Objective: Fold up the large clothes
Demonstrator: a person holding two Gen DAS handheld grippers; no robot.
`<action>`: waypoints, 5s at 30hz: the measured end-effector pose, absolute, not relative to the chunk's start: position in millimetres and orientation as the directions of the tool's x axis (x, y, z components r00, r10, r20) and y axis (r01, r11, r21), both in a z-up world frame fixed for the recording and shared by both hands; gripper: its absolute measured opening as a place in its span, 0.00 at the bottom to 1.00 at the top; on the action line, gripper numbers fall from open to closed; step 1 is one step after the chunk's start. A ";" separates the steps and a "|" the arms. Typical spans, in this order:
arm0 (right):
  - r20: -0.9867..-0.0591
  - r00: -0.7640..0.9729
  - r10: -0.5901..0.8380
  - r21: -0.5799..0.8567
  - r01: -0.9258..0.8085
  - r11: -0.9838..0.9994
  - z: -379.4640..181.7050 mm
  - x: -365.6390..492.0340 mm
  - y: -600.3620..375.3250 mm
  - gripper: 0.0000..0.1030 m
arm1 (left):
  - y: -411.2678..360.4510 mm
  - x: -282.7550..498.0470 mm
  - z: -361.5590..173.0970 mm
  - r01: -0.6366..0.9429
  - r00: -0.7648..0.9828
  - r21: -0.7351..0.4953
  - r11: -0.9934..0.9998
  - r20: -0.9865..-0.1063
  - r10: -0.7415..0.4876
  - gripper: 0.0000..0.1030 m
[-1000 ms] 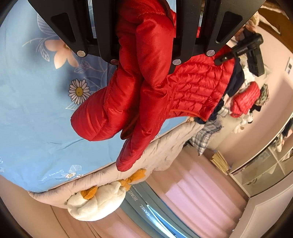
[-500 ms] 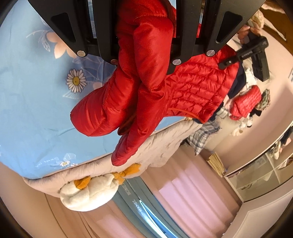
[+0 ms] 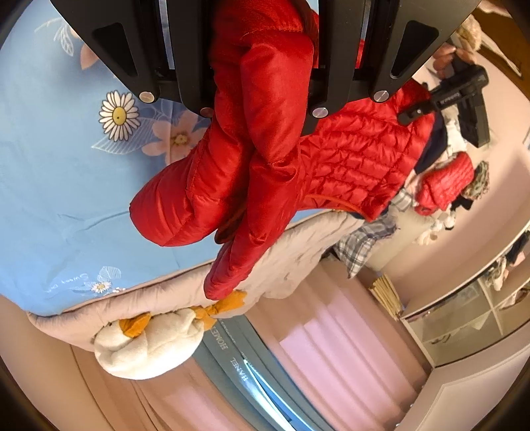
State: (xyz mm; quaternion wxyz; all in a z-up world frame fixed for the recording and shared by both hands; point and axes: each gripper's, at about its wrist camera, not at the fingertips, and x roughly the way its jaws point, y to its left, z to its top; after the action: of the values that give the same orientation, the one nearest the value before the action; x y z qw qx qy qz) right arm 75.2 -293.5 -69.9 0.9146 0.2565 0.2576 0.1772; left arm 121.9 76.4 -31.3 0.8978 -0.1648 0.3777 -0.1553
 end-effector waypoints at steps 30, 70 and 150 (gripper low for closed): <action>-0.714 0.688 0.133 0.367 0.205 0.907 -129.3 37.3 -305.5 0.76 | 91.5 87.2 -101.0 -0.034 0.582 -0.379 0.925 -0.760 -0.290 0.80; -0.442 0.897 -0.001 0.150 0.075 0.986 -27.8 -46.5 -195.7 0.99 | 32.8 -19.8 -3.9 0.096 0.809 -0.165 0.982 -0.562 -0.174 1.00; -0.574 0.819 0.021 0.118 0.057 0.991 -64.8 -42.1 -166.0 0.99 | 34.8 -22.5 -32.4 0.077 0.740 -0.168 0.983 -0.651 -0.170 1.00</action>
State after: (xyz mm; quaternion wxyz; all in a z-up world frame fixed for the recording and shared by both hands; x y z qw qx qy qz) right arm -42.1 -166.0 -64.8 0.9514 0.0651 0.3008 -0.0095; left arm -22.5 34.8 -32.4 0.9304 -0.0652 0.3544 -0.0664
